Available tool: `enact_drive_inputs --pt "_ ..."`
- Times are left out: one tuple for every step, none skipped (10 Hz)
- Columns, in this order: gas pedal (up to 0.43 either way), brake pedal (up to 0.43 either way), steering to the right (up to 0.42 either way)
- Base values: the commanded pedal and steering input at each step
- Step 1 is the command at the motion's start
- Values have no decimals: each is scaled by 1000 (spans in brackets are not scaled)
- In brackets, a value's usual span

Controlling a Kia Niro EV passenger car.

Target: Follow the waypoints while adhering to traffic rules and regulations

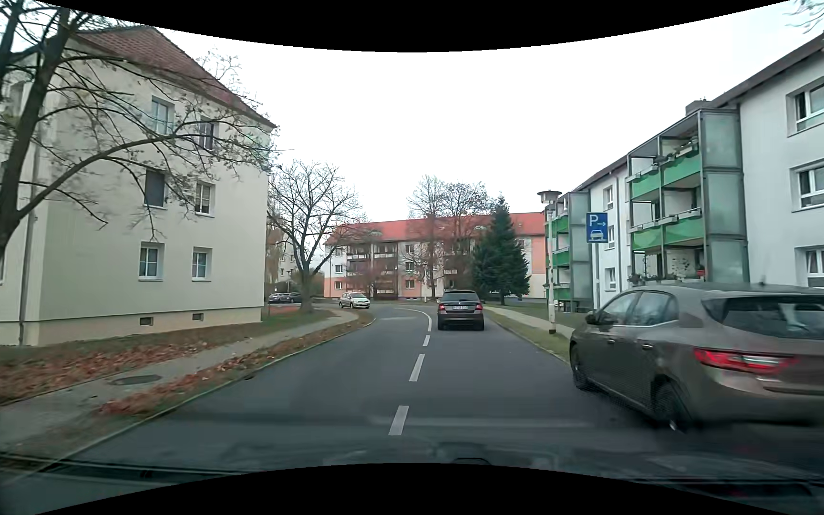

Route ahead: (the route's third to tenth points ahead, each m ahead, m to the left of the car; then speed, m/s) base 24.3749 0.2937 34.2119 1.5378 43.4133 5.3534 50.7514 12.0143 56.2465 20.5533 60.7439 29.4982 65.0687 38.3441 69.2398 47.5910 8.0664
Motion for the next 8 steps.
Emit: enact_drive_inputs --pt "169 0 26" --pt "169 0 31" --pt "157 0 32" --pt "138 0 36" --pt "110 0 39" --pt "98 0 40" --pt "98 0 40" --pt "98 0 40"
